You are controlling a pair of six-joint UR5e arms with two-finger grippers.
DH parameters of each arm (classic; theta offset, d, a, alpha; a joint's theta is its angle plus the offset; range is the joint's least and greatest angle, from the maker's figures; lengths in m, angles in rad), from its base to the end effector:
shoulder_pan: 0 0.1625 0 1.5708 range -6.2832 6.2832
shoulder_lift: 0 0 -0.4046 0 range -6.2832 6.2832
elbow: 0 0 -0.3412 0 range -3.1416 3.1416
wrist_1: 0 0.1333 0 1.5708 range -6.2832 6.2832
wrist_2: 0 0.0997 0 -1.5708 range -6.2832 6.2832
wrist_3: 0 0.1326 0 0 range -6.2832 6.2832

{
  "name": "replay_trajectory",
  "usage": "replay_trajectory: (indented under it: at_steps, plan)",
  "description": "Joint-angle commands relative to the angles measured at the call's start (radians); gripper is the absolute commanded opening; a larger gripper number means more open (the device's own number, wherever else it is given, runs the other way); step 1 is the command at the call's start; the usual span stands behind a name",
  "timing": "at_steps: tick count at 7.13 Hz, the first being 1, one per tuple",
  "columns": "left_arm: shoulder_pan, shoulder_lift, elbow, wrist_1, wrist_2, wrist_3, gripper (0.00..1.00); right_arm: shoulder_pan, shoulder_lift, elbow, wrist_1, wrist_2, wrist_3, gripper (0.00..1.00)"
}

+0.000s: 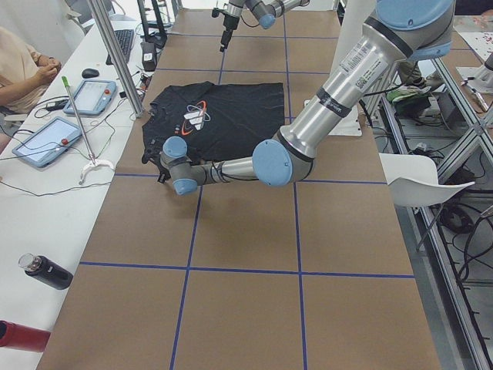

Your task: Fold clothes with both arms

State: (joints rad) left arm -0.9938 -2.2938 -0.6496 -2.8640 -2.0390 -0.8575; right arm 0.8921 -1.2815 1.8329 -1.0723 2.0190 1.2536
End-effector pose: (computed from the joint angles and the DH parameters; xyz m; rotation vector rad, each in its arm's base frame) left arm 0.3492 -0.6712 0.4986 0.5316 1.0194 0.0073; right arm -0.2921 -0.4830 0.3445 0.2527 -1.0807 0.2798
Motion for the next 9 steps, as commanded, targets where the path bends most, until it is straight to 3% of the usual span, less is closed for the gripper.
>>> replay_trajectory:
  at_steps: [1,2,3,5,8,9]
  plan:
    - [0.001,0.001,0.005,0.000,0.000,0.000,0.15,-0.004,0.002,0.000,0.000,-0.006,0.001,1.00]
    - [0.000,0.001,0.004,0.000,0.000,0.000,0.00,-0.005,0.004,-0.001,0.000,-0.008,0.001,1.00]
    - [-0.015,0.001,-0.001,0.000,-0.006,0.000,0.00,-0.007,0.004,-0.001,0.000,-0.008,0.001,1.00]
    - [-0.060,0.028,-0.112,0.014,-0.087,-0.008,0.00,-0.010,0.007,0.000,0.000,-0.008,0.007,1.00]
    - [0.045,0.039,-0.324,0.061,-0.075,-0.350,0.00,-0.009,-0.001,0.000,0.000,-0.006,0.003,1.00]
    - [0.072,-0.004,-0.335,0.092,-0.034,-0.409,0.00,-0.007,-0.006,0.000,0.000,-0.006,0.001,1.00]
